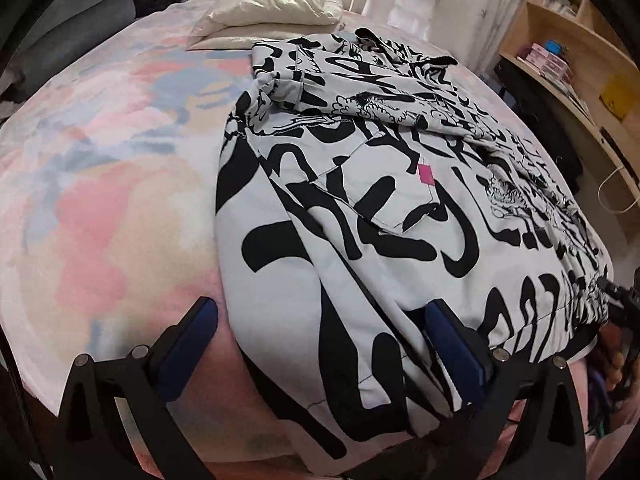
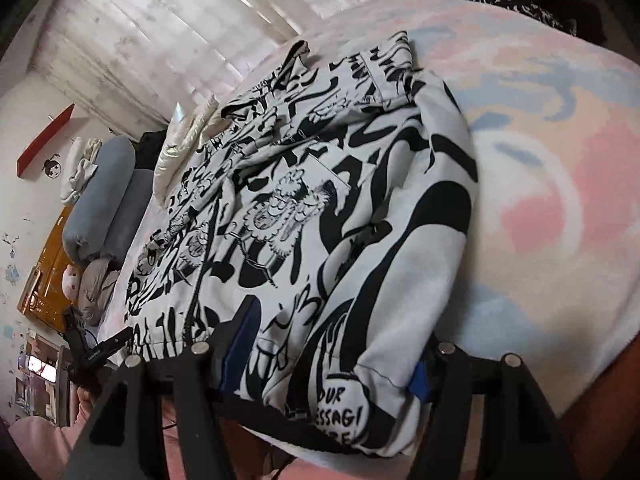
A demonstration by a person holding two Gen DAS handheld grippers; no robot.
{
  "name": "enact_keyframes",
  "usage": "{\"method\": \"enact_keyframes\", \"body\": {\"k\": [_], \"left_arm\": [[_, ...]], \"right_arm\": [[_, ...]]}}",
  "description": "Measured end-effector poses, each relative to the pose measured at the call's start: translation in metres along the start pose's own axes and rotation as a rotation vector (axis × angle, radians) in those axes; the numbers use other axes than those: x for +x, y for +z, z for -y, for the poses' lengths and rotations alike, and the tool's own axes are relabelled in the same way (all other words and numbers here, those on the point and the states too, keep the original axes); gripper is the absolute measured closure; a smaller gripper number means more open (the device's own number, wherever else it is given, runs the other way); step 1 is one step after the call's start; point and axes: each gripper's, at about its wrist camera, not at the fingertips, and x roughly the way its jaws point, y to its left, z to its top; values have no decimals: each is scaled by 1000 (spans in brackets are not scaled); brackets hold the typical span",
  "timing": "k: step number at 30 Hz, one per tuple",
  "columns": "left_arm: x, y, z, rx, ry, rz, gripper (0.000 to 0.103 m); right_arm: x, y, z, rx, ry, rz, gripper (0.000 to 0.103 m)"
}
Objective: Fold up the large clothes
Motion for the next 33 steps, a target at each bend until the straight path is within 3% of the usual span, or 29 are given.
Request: {"method": "enact_keyframes", "body": {"k": [2, 4, 6, 7, 9, 10, 12, 16, 18, 23, 24, 25, 26, 27, 33], "left_arm": [[1, 1, 1, 3, -1, 0, 2], [2, 2, 2, 3, 5, 2, 8], [0, 2, 7, 24, 3, 3, 22], [-1, 2, 10, 33, 1, 3, 27], [-3, 1, 13, 44, -21, -2, 45], [-3, 1, 14, 41, -29, -6, 50], [-4, 3, 12, 20, -43, -16, 51], [-3, 5, 6, -30, -78, -32, 51], [1, 4, 5, -37, -85, -32, 42], [9, 6, 11, -37, -77, -33, 34], [9, 7, 13, -35, -73, -33, 38], [7, 8, 15, -31, -91, -17, 49], [4, 10, 16, -33, -109, -3, 80], [3, 12, 17, -45, -125, -4, 91], [-19, 24, 23, -173, -156, 88, 98]], "right_arm": [[3, 0, 0, -3, 2, 6, 39], [6, -1, -2, -8, -4, 8, 39], [6, -1, -2, -17, -14, 13, 44], [5, -1, -2, -22, -21, 16, 48], [4, -1, -2, -27, -38, 23, 71], [3, 0, 1, -21, -33, 26, 75], [0, 1, 1, -13, -17, 34, 83], [-1, 5, -7, -51, -24, 33, 83], [2, 6, -6, -52, -22, 22, 83], [10, 5, 1, -21, -8, 1, 80], [12, 5, 0, -26, -14, -1, 80], [13, 6, -1, -26, -16, -1, 80], [14, 6, -1, -27, -19, -2, 80], [15, 7, -3, -32, -22, 0, 82], [0, 13, -18, -43, -33, 46, 89]]}}
